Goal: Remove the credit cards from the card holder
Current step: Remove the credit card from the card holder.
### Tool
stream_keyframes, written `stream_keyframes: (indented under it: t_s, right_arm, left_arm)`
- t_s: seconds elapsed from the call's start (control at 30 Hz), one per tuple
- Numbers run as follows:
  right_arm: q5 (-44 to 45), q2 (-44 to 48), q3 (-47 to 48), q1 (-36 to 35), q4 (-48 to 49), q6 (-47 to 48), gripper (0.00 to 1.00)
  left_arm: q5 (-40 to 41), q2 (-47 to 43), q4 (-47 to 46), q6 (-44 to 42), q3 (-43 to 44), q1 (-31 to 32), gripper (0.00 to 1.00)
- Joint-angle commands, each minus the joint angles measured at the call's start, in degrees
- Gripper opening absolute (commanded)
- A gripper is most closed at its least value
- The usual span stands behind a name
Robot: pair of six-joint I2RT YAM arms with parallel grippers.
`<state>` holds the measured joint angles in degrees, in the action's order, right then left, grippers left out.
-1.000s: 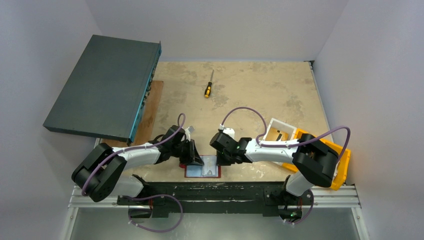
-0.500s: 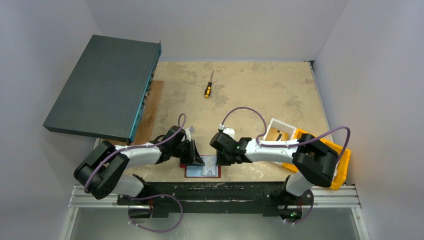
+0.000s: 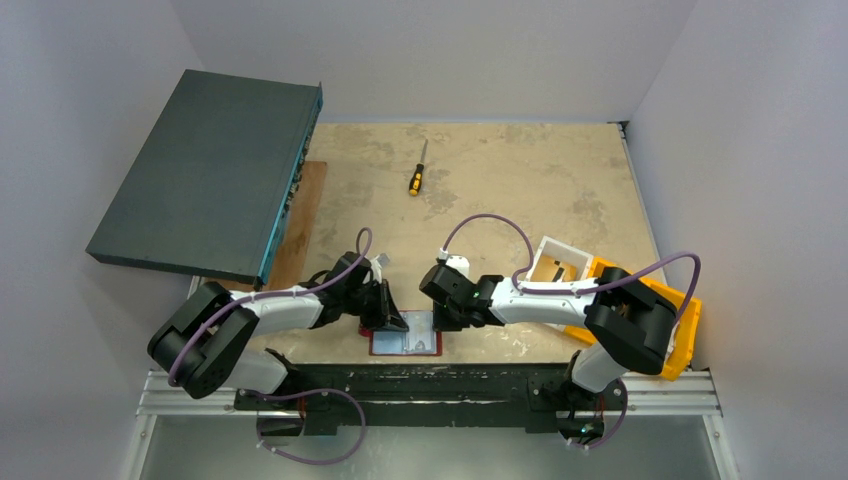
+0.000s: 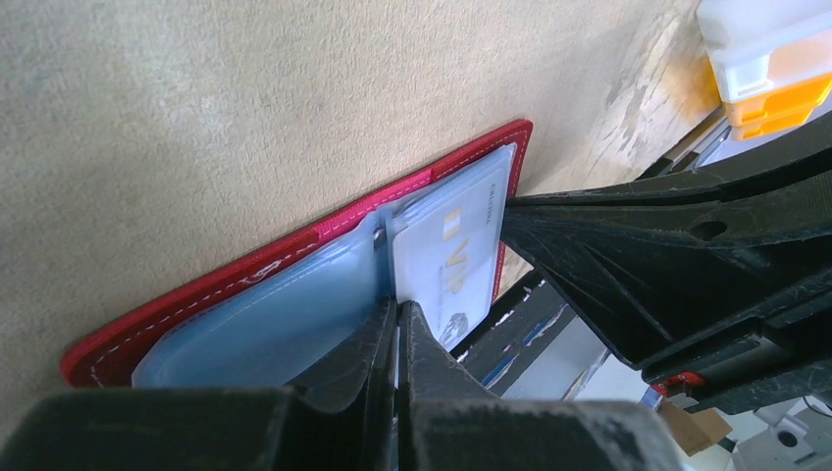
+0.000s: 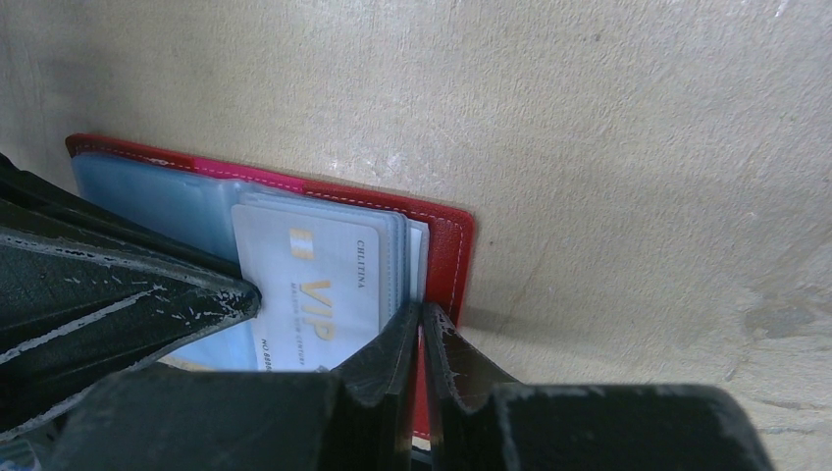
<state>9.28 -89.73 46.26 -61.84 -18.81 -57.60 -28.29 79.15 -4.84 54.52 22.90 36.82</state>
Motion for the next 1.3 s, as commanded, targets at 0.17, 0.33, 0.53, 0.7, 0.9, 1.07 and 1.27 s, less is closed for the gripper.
stream_keyframes:
  t_s: [0.17,0.33,0.53,0.7,0.9,1.07,1.27]
  right_arm:
    - [-0.92,-2.28,-2.32,-0.25,-2.64,-1.44,0.06]
    - [-0.92,-1.97,-2.92,0.09,-2.57,-1.63,0.06]
    - [-1.10,-1.93,-3.35,0.29,-2.30,-1.73,0.05]
    - [-1.11,-1.43,-3.76,0.37,-2.11,-1.81,0.05]
    - [-1.11,-1.37,-3.80,0.58,-1.85,-1.59,0.05]
    - [-1.07,-1.13,-3.72,0.67,-1.84,-1.42,0.05]
    - [-0.57,0.37,-3.04,0.80,-2.03,-0.72,0.05]
  left_arm:
    - [3.65,-5.08,8.73,-3.20,1.87,0.33,0.00]
    - [5.15,-6.85,11.89,-4.78,2.07,0.12,0.00]
    - [6.04,-7.57,13.49,-5.48,1.99,-0.19,0.00]
    - [7.95,-9.07,17.32,-6.71,2.75,-0.78,0.00]
    - [9.03,-11.40,20.11,-7.77,3.40,-1.95,0.00]
    - [9.68,-12.22,21.98,-8.66,4.05,-2.46,0.00]
    - [11.33,-14.06,25.19,-9.49,5.00,-2.90,0.00]
